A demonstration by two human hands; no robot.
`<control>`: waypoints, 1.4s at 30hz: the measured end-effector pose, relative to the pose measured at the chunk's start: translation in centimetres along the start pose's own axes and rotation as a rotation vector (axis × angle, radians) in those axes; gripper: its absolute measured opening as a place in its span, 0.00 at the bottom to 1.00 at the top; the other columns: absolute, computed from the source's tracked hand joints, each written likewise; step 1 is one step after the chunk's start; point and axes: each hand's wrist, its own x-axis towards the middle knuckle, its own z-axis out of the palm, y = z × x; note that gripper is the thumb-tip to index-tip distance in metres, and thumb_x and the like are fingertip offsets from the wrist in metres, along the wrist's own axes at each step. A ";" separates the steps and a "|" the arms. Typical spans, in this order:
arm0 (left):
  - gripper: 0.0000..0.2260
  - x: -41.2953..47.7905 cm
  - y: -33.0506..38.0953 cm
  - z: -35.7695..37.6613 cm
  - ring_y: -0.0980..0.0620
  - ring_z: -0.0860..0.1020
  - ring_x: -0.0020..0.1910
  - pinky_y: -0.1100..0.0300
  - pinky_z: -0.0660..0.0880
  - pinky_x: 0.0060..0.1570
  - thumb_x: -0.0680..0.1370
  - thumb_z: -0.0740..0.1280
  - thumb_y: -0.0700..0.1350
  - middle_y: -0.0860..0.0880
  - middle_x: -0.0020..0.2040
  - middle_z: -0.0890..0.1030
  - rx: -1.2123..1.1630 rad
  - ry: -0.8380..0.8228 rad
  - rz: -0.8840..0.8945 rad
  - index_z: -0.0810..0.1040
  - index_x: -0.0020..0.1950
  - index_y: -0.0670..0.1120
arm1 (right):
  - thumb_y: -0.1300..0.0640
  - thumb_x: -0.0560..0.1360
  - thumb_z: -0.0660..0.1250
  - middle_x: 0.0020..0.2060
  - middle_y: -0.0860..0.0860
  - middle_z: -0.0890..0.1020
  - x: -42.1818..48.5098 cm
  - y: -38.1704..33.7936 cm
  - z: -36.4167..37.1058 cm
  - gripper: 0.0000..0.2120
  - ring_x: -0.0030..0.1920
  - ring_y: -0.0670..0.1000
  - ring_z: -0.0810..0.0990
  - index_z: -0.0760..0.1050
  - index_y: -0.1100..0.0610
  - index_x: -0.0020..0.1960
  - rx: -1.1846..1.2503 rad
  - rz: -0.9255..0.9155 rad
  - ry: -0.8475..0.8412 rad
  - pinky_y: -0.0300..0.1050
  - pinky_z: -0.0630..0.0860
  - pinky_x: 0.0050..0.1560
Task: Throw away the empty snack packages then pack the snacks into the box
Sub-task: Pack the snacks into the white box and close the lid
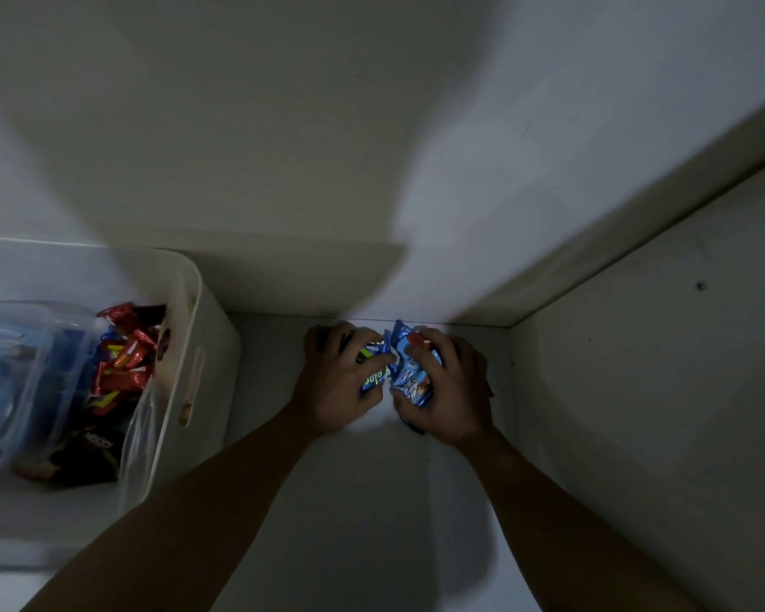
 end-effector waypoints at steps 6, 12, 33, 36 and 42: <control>0.13 0.2 -0.5 0.5 0.42 0.75 0.60 0.40 0.64 0.62 0.74 0.68 0.56 0.48 0.59 0.78 -0.060 0.111 -0.024 0.82 0.52 0.50 | 0.37 0.66 0.73 0.66 0.50 0.75 0.8 -0.4 0.4 0.33 0.60 0.55 0.74 0.76 0.49 0.67 0.100 0.015 0.020 0.49 0.75 0.58; 0.14 0.0 -0.8 1.0 0.43 0.76 0.53 0.42 0.68 0.58 0.75 0.69 0.57 0.48 0.54 0.79 -0.118 0.183 -0.094 0.82 0.51 0.48 | 0.49 0.64 0.77 0.55 0.51 0.81 1.5 -0.5 1.6 0.27 0.52 0.54 0.80 0.80 0.52 0.62 0.200 0.061 0.161 0.44 0.77 0.51; 0.12 0.0 -2.5 1.7 0.43 0.80 0.50 0.46 0.76 0.49 0.71 0.70 0.47 0.45 0.51 0.82 -0.312 0.128 -0.267 0.83 0.52 0.44 | 0.57 0.64 0.79 0.49 0.52 0.83 2.3 -1.4 1.4 0.31 0.50 0.54 0.80 0.77 0.52 0.66 0.300 0.214 0.128 0.49 0.80 0.48; 0.12 -0.2 -2.1 1.6 0.44 0.79 0.50 0.46 0.76 0.49 0.71 0.70 0.47 0.45 0.51 0.81 -0.308 0.112 -0.289 0.82 0.53 0.45 | 0.56 0.64 0.79 0.48 0.53 0.82 2.2 -1.6 1.4 0.32 0.48 0.54 0.81 0.76 0.49 0.67 0.288 0.228 0.129 0.49 0.80 0.46; 0.11 -0.2 -1.0 0.4 0.46 0.79 0.48 0.49 0.77 0.47 0.69 0.71 0.45 0.47 0.49 0.82 -0.373 0.196 -0.314 0.83 0.50 0.46 | 0.53 0.66 0.78 0.49 0.52 0.82 2.1 -1.7 1.3 0.30 0.48 0.52 0.81 0.76 0.46 0.67 0.331 0.275 0.121 0.50 0.81 0.45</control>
